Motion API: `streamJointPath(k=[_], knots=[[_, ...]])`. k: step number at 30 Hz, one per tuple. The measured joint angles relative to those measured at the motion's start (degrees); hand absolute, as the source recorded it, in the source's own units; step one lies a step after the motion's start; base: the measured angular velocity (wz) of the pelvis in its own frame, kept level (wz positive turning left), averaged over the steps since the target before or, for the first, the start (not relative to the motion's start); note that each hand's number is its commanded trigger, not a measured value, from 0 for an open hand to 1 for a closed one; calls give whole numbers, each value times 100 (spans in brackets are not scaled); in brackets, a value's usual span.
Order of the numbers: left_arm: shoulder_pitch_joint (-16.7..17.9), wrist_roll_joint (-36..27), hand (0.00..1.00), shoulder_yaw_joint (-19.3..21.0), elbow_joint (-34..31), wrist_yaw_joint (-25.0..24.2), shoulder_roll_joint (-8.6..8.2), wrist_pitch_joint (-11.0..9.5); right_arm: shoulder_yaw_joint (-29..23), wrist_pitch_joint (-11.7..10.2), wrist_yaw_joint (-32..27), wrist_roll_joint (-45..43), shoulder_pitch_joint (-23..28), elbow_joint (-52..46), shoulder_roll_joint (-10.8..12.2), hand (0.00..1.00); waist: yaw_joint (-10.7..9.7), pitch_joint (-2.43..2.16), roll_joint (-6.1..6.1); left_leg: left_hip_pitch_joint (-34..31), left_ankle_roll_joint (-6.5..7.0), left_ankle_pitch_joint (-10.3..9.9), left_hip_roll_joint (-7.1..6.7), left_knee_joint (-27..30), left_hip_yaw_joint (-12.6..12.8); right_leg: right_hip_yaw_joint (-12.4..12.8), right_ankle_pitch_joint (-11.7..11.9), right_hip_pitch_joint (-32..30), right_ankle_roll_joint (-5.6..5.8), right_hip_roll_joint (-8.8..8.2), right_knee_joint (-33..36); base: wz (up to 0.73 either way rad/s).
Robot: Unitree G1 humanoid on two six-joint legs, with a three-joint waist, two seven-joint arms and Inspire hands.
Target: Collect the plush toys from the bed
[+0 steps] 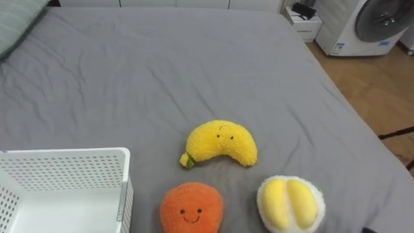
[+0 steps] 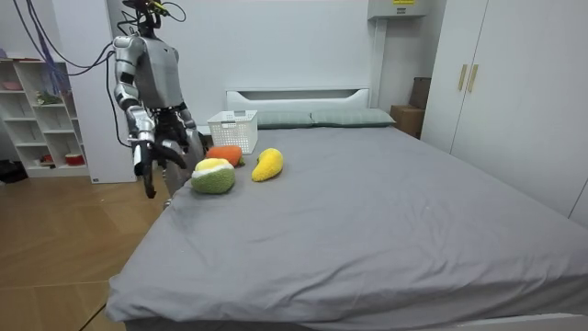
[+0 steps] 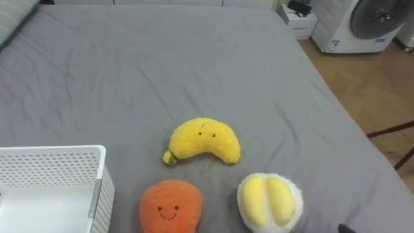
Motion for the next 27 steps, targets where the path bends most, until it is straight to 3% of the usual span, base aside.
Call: streamJointPath(k=[7,12,18,21,24,27], knots=[[12,1,0,-13,-87,-158,-21,1,60,-97,-37,-1351,-1,-1441,12,0,80,16,38,7,-4,7,5,-25,23,-20,-3,17,2,1,2,1],[17,1,0,-190,-87,-174,-17,-19,674,-152,-6,-2557,6,-2159,71,0,173,1,66,5,-4,6,6,-23,25,-26,-9,10,4,-7,10,0],[16,122,0,-236,-201,-189,-32,10,1210,-123,431,-3860,7,-2241,75,0,311,-2,60,-10,-3,7,2,-23,-23,-52,-8,16,3,-8,-2,2],[16,121,0,-229,-201,-193,-24,21,1427,-84,750,-4121,10,-2110,74,0,333,-8,45,-14,-3,9,0,-24,-35,-73,-8,26,3,-12,-4,4],[15,114,0,-214,-201,-197,-22,111,1575,88,1205,-4155,128,-1984,73,0,389,-20,8,-38,-2,10,0,-20,-48,-79,-8,28,3,-15,-8,1],[-4,112,0,-218,-197,-211,-19,135,1667,194,1667,-4133,129,-1301,72,0,448,-46,-60,-10,-2,10,0,-19,-60,-98,-8,66,2,-19,-7,2]])
